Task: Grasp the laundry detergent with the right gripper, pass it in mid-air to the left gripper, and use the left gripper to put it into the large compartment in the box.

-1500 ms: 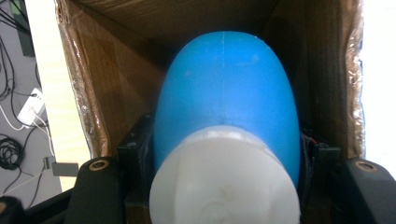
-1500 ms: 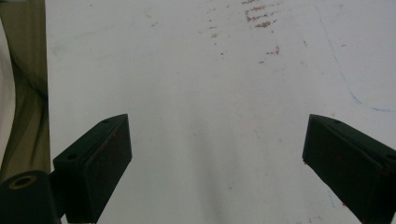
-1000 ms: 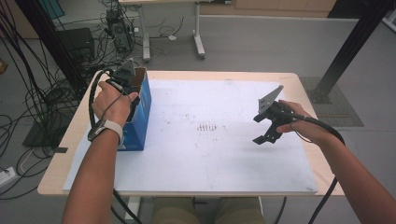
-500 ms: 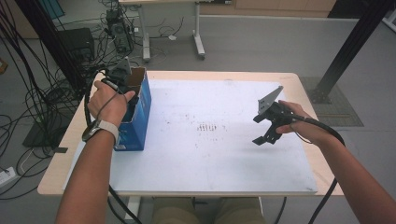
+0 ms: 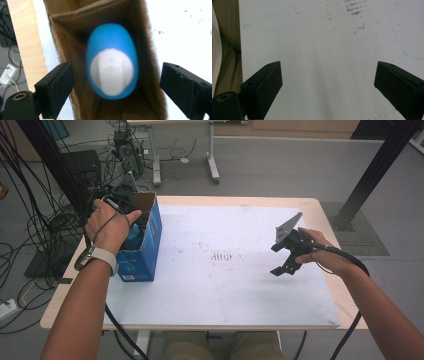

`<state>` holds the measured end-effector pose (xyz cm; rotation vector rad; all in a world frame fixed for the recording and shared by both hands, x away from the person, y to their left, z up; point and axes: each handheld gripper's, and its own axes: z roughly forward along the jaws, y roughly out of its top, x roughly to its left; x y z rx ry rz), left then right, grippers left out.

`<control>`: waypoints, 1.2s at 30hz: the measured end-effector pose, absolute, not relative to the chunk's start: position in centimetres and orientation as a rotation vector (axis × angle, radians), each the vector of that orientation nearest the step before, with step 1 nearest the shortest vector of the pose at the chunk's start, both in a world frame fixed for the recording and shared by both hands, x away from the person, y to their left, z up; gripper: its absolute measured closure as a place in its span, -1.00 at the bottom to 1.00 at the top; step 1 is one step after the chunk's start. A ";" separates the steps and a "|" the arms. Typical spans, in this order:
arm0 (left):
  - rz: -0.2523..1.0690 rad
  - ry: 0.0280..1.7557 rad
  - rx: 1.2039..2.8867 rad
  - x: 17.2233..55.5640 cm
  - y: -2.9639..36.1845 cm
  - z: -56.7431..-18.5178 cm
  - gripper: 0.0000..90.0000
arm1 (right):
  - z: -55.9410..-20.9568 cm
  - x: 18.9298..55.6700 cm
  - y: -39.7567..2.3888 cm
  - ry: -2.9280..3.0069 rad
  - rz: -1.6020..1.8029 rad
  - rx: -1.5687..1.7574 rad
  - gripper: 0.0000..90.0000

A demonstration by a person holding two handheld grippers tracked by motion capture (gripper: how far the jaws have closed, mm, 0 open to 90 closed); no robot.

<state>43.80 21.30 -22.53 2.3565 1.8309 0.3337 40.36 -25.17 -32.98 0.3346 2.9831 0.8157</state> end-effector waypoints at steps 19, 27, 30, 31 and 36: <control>0.305 1.256 2.574 42.5 14.8 -17.5 -0.81 | -32.1 39.8 -26.9 2.962 0.796 0.409 -0.82; 0.258 1.035 2.680 42.7 11.6 -17.3 -0.81 | -31.6 39.6 -27.3 2.949 0.804 0.424 -0.82; 0.250 0.973 2.708 42.7 10.7 -17.4 -0.81 | -31.6 39.5 -27.5 2.948 0.806 0.431 -0.82; 0.243 0.950 2.714 42.7 10.4 -17.5 -0.81 | -31.5 39.5 -27.5 2.946 0.807 0.431 -0.82; 0.233 0.836 2.762 42.5 9.1 -18.0 -0.81 | -31.3 39.6 -27.6 2.942 0.811 0.434 -0.82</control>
